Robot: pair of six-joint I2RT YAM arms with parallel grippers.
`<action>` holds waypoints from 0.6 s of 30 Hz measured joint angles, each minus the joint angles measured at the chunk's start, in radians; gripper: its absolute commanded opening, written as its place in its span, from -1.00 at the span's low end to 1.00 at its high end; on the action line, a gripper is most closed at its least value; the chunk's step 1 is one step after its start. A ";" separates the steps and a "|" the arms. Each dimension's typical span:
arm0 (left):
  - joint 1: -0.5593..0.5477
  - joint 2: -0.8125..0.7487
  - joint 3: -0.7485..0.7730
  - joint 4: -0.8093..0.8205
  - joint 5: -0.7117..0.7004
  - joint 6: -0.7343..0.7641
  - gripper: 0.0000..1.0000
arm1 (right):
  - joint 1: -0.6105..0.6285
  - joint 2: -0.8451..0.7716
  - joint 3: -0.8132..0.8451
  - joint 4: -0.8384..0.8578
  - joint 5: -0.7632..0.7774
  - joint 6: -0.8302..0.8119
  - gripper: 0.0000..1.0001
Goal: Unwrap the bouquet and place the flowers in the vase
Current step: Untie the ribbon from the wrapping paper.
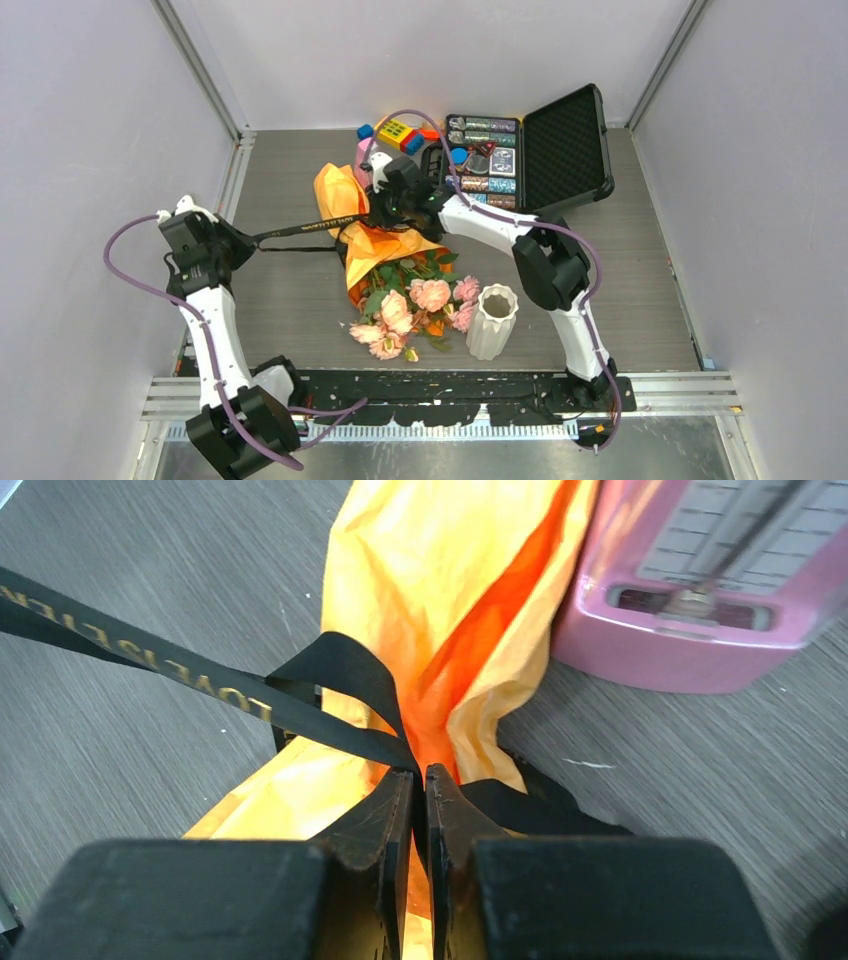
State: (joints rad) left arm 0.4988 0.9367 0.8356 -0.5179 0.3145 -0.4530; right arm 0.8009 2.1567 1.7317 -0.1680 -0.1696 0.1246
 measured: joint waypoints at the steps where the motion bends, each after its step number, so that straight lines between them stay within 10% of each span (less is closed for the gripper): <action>1: 0.005 0.000 0.000 -0.004 0.000 0.003 -1.00 | -0.005 -0.006 -0.008 0.003 0.004 0.003 -0.72; 18: 0.046 -0.074 0.000 -0.038 -0.103 0.030 -1.00 | -0.068 -0.058 -0.123 0.083 0.005 0.063 -0.88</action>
State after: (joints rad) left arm 0.5446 0.8631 0.8356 -0.5556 0.2119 -0.4229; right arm 0.7334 2.0983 1.6085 -0.0849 -0.1646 0.1879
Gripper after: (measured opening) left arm 0.009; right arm 0.075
